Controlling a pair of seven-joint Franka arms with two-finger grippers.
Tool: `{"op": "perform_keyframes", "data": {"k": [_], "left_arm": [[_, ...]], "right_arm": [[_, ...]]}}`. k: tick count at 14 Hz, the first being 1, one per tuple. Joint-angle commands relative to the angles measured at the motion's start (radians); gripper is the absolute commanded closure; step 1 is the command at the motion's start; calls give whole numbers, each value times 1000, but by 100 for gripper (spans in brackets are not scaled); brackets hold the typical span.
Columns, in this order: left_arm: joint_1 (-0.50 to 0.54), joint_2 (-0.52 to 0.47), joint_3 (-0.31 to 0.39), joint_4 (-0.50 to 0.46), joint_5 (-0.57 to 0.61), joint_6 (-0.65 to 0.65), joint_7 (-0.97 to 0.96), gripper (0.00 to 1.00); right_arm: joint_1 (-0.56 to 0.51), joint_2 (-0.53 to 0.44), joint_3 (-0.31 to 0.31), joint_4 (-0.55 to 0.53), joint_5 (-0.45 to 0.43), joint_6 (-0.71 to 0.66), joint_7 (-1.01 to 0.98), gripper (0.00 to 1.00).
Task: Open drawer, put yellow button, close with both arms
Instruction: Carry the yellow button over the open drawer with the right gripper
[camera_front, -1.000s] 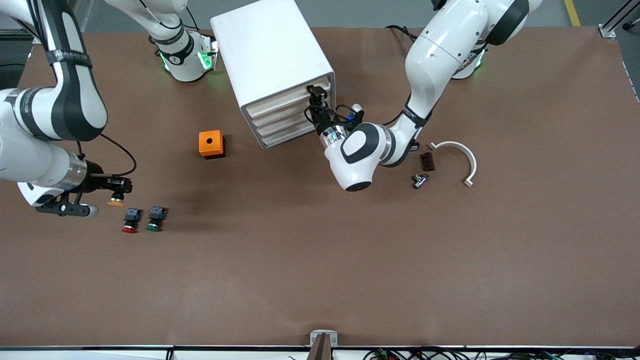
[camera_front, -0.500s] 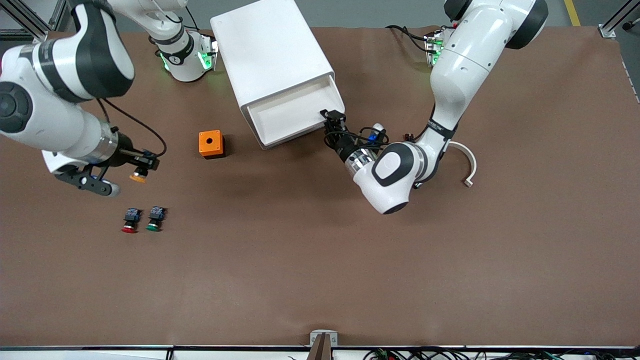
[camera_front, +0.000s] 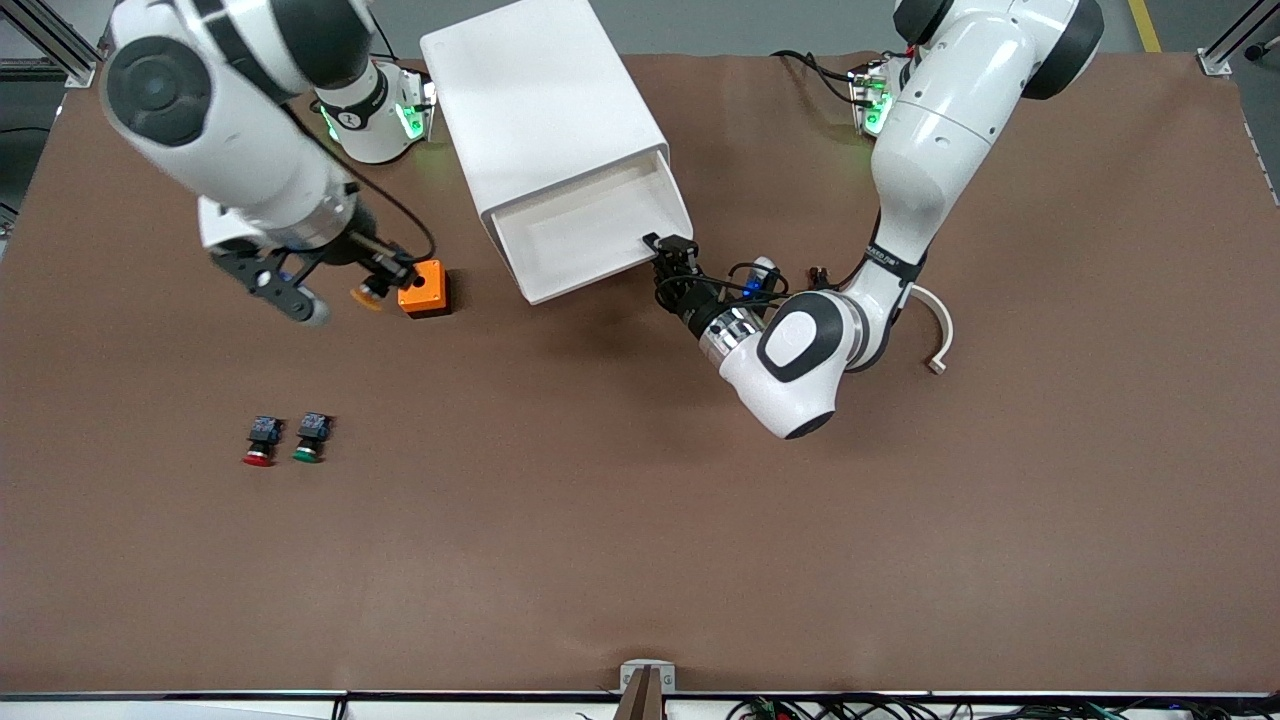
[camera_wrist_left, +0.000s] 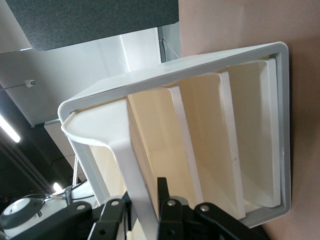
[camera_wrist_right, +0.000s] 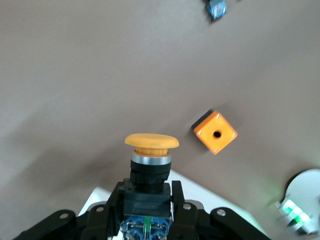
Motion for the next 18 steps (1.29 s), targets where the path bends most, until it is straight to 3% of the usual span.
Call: {"op": "perform_keyframes", "data": {"k": [1, 9, 10, 11, 12, 13, 18], "left_arm": [[0, 15, 13, 24, -17, 7, 19, 82], [28, 16, 13, 46, -17, 17, 21, 78], [28, 16, 13, 46, -17, 17, 19, 72], [28, 16, 13, 46, -17, 17, 19, 58], [26, 16, 11, 46, -17, 17, 21, 25], [26, 16, 11, 46, -17, 17, 21, 0], [32, 2, 10, 98, -17, 16, 123, 0]], "right_arm": [[78, -17, -14, 9, 16, 12, 151, 100], [263, -13, -17, -48, 22, 218, 582, 100], [276, -6, -15, -49, 22, 245, 622, 100], [296, 12, -17, -49, 22, 278, 671, 100], [313, 27, -17, -51, 21, 296, 701, 100], [341, 43, -17, -66, 12, 321, 722, 100], [427, 104, -18, -152, -88, 463, 891, 100]]}}
